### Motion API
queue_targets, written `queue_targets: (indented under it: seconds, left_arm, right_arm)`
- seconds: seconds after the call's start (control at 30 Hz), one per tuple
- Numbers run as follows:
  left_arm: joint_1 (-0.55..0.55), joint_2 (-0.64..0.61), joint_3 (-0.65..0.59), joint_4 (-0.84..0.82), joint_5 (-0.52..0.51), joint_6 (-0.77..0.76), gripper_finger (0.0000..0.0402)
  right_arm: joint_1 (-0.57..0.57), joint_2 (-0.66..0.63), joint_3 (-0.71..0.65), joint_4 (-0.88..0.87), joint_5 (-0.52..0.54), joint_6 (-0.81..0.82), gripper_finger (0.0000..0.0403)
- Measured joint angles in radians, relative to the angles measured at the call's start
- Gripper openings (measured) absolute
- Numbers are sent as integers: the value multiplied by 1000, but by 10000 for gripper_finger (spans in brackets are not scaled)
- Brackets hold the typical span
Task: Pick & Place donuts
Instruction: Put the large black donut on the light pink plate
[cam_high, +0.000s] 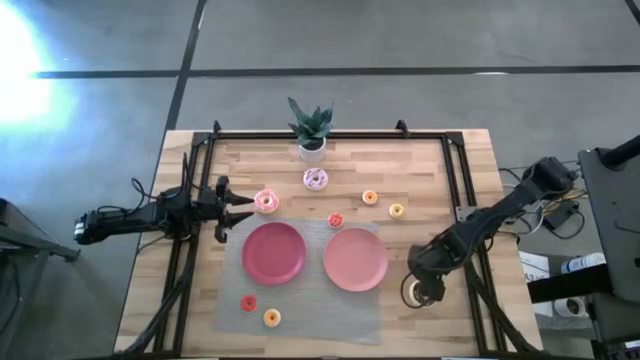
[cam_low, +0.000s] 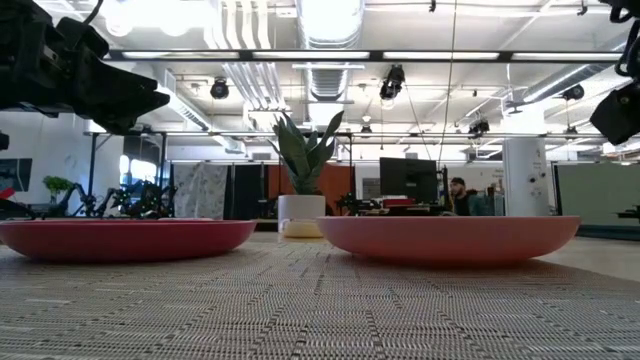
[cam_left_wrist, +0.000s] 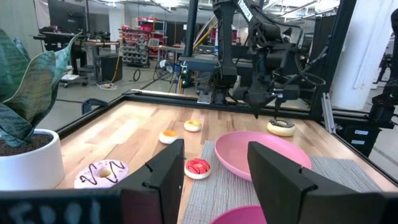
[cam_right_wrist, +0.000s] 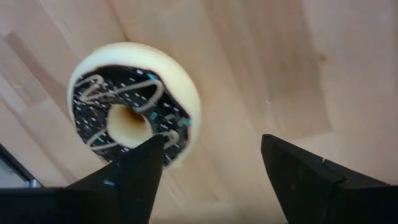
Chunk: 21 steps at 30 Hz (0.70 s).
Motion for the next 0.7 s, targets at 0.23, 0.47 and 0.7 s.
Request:
queue_targets:
  seconds: [0.23,0.47,0.7]
  left_arm:
    - [0,0,0,0,0,0,152]
    - [0,0,0,0,0,0,152]
    - [0,0,0,0,0,0,152]
  right_arm:
    - [0,45,0,31,-19,-66,285]
    - [0,106,-11,108,1,-103,266]
    - [0,149,-7,106,29,-104,221]
